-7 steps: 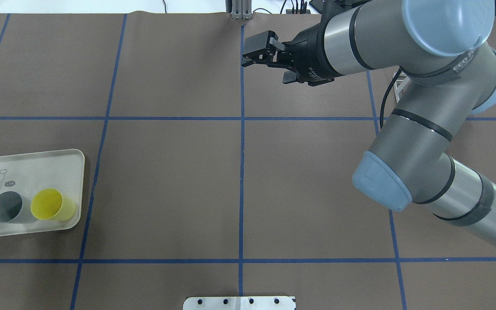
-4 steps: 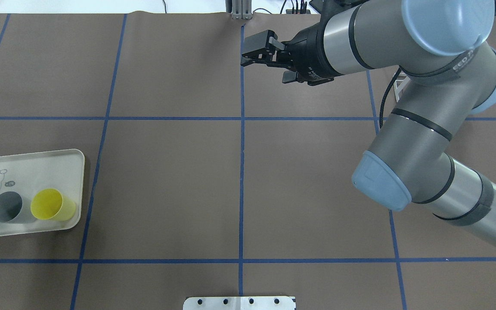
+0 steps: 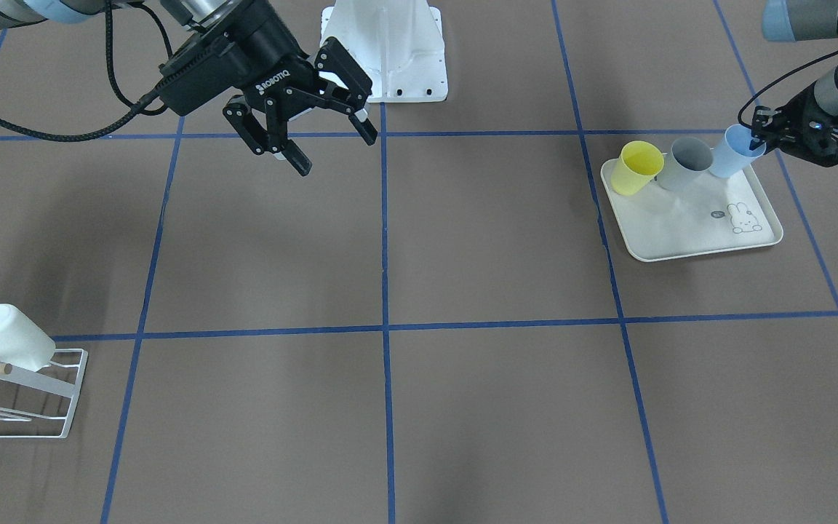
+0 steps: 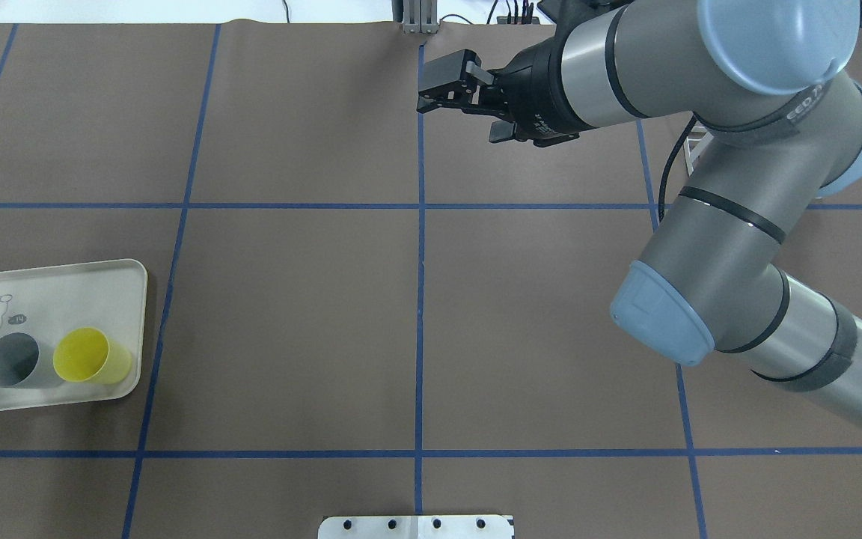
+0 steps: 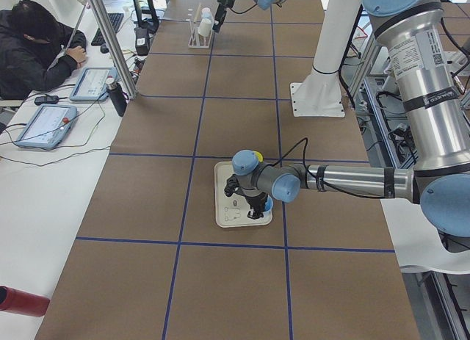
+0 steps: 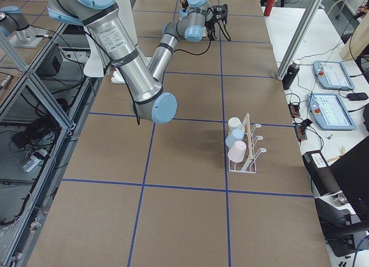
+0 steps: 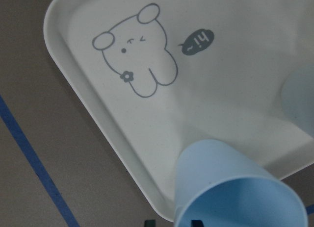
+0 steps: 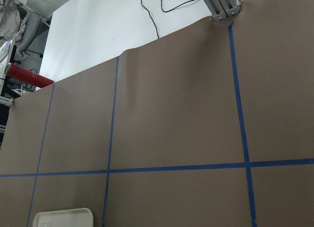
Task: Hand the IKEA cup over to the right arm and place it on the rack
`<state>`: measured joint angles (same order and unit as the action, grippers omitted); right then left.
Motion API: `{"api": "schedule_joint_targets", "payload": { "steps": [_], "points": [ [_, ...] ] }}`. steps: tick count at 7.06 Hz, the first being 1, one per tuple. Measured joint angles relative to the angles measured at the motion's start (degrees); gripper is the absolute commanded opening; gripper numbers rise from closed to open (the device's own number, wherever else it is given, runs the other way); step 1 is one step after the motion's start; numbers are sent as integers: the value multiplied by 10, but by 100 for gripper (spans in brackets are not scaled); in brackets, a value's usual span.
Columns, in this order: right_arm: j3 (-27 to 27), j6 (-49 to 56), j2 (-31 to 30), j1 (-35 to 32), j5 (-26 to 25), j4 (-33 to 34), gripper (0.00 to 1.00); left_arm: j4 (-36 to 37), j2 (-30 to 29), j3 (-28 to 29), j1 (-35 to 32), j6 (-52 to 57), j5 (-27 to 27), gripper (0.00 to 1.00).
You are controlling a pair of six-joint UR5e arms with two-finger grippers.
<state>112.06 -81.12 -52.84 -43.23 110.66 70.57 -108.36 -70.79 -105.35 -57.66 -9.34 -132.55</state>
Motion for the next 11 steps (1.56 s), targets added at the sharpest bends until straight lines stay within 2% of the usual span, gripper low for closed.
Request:
{"api": "schedule_joint_targets", "payload": {
  "steps": [4,6,9,11],
  "points": [
    [0,0,3,0,0,0,100,2,-4,-14,-8,-9,-9,0],
    [1,0,3,0,0,-1,100,10,-31,-25,-70,-25,27,0],
    [5,-4,4,-1,-2,-1,100,42,-186,31,-178,-48,74,0],
    [9,-9,5,-1,-7,-1,100,51,-311,89,-182,-153,118,0]
  ]
}}
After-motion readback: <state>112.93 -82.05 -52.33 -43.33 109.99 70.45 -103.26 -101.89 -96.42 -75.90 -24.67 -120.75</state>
